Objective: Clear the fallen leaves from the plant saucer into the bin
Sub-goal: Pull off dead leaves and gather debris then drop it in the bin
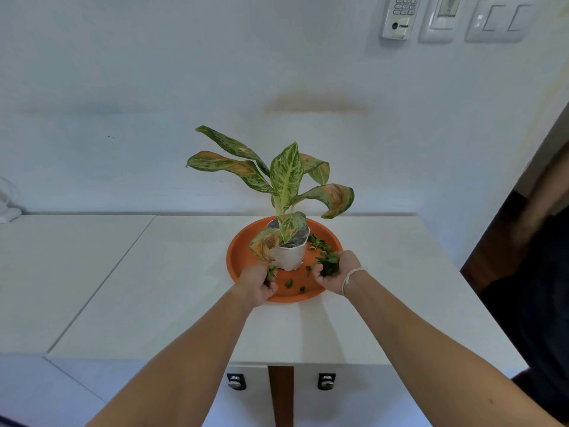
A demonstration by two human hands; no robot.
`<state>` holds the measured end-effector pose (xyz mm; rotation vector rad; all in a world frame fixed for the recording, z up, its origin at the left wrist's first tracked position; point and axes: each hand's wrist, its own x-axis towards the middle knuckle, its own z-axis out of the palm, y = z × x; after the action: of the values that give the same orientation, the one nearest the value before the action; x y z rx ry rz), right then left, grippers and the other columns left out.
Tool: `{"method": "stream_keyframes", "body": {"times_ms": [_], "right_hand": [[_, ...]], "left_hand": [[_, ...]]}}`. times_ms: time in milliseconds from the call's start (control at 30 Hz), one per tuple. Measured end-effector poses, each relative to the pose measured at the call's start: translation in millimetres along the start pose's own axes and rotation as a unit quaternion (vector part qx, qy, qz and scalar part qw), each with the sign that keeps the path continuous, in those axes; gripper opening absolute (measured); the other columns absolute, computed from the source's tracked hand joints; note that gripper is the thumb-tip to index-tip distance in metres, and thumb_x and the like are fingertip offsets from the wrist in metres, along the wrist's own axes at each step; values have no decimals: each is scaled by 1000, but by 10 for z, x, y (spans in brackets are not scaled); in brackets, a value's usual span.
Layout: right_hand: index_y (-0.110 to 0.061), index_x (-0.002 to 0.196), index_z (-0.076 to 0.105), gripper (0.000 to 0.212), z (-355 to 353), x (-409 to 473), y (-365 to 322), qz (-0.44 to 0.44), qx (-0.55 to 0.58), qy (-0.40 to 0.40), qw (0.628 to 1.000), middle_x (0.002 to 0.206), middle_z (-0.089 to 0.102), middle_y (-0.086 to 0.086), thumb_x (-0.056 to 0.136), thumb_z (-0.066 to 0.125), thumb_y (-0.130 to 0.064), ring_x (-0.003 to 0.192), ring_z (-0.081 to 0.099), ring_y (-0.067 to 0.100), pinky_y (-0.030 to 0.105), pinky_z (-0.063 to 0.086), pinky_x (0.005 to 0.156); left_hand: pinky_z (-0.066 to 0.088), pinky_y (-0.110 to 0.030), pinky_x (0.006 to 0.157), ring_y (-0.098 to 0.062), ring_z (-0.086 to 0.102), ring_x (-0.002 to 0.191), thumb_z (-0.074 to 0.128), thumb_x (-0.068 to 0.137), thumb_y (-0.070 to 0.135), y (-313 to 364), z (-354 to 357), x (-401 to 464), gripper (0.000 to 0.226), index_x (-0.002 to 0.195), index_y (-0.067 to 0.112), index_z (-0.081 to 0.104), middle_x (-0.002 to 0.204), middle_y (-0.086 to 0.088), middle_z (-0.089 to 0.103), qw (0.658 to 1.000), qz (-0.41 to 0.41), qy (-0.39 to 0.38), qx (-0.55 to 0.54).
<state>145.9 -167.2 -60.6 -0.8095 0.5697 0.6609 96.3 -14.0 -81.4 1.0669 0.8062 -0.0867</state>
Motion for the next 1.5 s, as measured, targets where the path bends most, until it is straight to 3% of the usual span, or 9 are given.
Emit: {"method": "stream_keyframes", "body": {"times_ms": [233,333,567,933,1067,1167,1233,1367,1500], "right_hand": [[-7,78,51,21,-72,35,-1,0,-38,0,999,69,50,6,94,49,-21,25,46,16,14,42,30],[-6,83,51,14,-105,34,-10,-10,-58,3,998,78,47,9,88,62,-13,43,50,16,17,47,32],[-10,75,42,24,-130,-7,-30,-38,-44,-17,998,77,36,6,90,42,9,57,36,16,14,45,33],[-5,86,49,15,-235,65,-84,-23,-72,-66,995,73,49,12,95,38,1,46,50,17,17,48,37],[-5,88,51,15,-246,72,-113,-25,-113,-69,991,71,46,10,92,37,1,57,47,18,18,50,39],[-6,86,50,11,-233,59,-121,-41,-176,-70,981,68,46,10,90,44,1,56,51,20,19,51,39],[-8,80,48,11,-225,56,-122,-48,-215,-79,972,64,46,9,89,50,-3,43,53,19,18,46,36],[-9,79,50,25,-214,22,-142,-51,-270,-68,959,62,49,7,89,61,-29,42,50,15,16,41,34],[-11,70,49,46,-220,42,-164,-58,-296,-30,953,65,50,6,89,51,-52,48,45,15,12,33,32]], "left_hand": [[20,-11,31,-8,27,40,23,83,6,-27,-23,-102,27,61,15,36,55,2,32,1000,6,11,8],[16,-11,32,-5,22,29,24,81,7,-36,-14,-158,28,57,17,32,42,6,30,1000,14,11,20],[23,-9,32,-7,29,33,28,91,21,-65,7,-207,37,55,15,35,40,3,36,1000,25,4,12],[31,-12,32,-10,31,48,36,94,15,-100,-3,-125,32,62,13,39,59,0,37,999,35,1,42],[26,-14,34,-11,28,48,38,91,13,-84,1,-87,29,62,13,44,58,-1,36,986,62,14,153],[23,-22,42,-13,27,47,40,94,17,-64,2,-34,30,64,15,48,56,0,33,943,137,32,301],[31,-26,52,-14,36,53,39,96,18,-66,5,-6,36,62,12,49,58,-3,43,876,206,43,433],[49,-32,88,-22,62,102,47,92,21,-124,-1,36,30,116,16,64,112,-4,68,738,293,27,607],[52,-37,86,-28,62,109,52,91,26,-166,6,70,38,128,20,56,120,-9,65,646,303,18,700]]}}
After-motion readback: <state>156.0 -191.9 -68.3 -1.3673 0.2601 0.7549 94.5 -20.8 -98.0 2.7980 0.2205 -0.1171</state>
